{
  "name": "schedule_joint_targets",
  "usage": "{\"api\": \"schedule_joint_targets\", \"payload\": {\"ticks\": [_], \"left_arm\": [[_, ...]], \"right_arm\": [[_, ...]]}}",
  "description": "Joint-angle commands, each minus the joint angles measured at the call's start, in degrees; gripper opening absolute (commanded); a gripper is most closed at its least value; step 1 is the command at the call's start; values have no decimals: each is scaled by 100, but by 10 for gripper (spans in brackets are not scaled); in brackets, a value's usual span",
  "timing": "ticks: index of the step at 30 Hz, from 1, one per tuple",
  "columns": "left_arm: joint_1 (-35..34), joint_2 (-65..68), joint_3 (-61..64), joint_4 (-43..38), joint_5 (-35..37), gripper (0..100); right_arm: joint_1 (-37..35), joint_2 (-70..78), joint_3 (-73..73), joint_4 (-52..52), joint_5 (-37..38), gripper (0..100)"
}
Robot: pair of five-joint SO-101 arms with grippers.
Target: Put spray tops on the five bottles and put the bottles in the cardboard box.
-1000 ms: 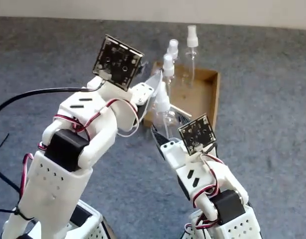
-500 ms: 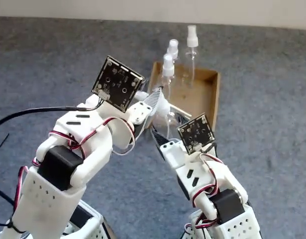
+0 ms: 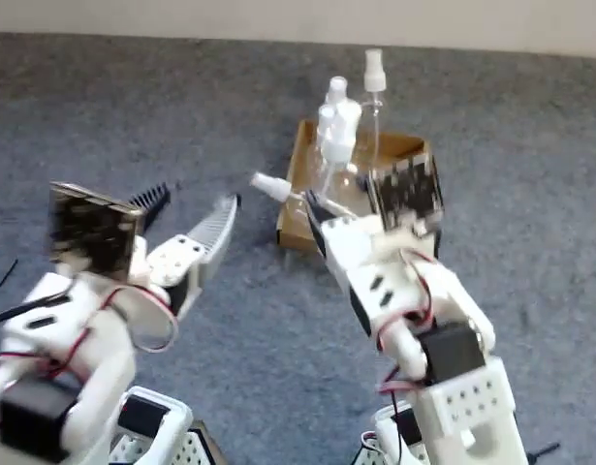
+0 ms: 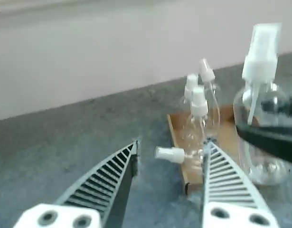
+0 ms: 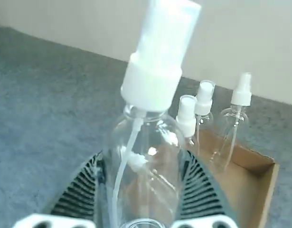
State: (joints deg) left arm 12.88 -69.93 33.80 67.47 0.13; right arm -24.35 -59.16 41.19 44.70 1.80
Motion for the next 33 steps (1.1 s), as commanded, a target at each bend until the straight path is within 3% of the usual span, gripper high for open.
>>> {"api": "schedule_joint_targets", "payload": {"ticks": [1,6,10,17,24,33], "left_arm": [[-31,-532,1138,-826,-18,250],[382,-1059,2255,-1582,0,267],[673,-1235,2396,-1749,0,267],[180,-1226,2774,-2470,0,262],[110,-1279,3363,-2980,-44,163],[119,-1279,3451,-2971,-44,154]], "right_arm": [[-171,787,-1103,-145,-413,5],[-760,1675,-1982,-110,-747,5],[-1253,1991,-2264,-110,-747,5],[-2070,2000,-2299,664,-747,5],[-2141,1991,-2316,989,-747,5],[-2132,1991,-2316,1007,-712,21]]}}
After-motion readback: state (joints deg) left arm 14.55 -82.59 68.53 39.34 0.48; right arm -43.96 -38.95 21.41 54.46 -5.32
